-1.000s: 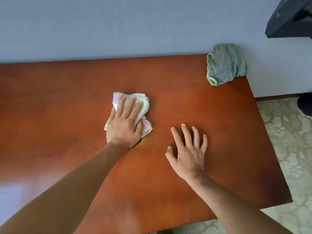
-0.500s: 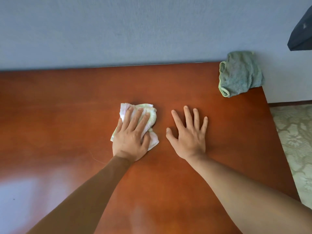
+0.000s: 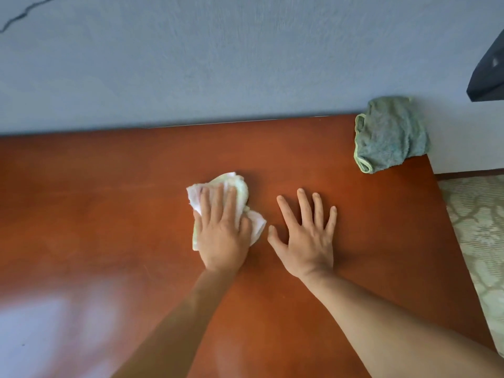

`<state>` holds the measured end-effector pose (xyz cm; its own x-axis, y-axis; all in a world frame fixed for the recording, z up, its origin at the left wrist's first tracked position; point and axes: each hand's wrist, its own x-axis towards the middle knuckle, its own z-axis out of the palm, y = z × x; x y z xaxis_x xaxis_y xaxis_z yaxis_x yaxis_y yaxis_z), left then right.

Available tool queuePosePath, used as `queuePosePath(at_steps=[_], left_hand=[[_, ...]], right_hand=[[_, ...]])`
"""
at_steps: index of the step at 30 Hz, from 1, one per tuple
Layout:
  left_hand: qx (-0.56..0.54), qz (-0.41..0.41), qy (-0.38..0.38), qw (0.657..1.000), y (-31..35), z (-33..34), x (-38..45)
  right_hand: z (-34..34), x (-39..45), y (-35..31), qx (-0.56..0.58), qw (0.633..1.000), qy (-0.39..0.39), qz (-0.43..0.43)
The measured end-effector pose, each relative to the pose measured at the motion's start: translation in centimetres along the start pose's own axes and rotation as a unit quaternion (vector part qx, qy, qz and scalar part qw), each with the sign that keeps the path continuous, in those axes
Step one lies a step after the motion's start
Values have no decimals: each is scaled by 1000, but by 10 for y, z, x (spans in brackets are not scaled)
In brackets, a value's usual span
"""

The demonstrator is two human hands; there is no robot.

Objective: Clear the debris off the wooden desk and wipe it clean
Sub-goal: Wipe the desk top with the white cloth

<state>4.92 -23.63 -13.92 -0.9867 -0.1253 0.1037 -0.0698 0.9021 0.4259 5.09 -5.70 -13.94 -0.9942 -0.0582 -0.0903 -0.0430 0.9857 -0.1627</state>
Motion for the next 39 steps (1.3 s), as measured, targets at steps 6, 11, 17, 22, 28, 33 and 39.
queuePosePath(at_steps=[6, 11, 17, 22, 28, 33, 39], left_hand=[[6, 247, -58, 967, -39, -8, 26], [-13, 57, -29, 998, -7, 1, 27], [-2, 178, -52, 983, -13, 1, 37], [21, 181, -67, 981, -39, -10, 62], [27, 280, -100, 954, -34, 1, 76], [57, 92, -59, 992, -12, -2, 83], [71, 63, -44, 995, -2, -1, 82]], right_hand=[[-2, 1, 1, 2, 1000, -5, 0], [-2, 1, 1, 13, 1000, 0, 1], [0, 1, 2, 14, 1000, 3, 0], [-1, 2, 1, 8, 1000, -7, 2], [-1, 1, 2, 4, 1000, -5, 2], [0, 1, 2, 0, 1000, 2, -1], [-5, 0, -2, 6, 999, 43, -4]])
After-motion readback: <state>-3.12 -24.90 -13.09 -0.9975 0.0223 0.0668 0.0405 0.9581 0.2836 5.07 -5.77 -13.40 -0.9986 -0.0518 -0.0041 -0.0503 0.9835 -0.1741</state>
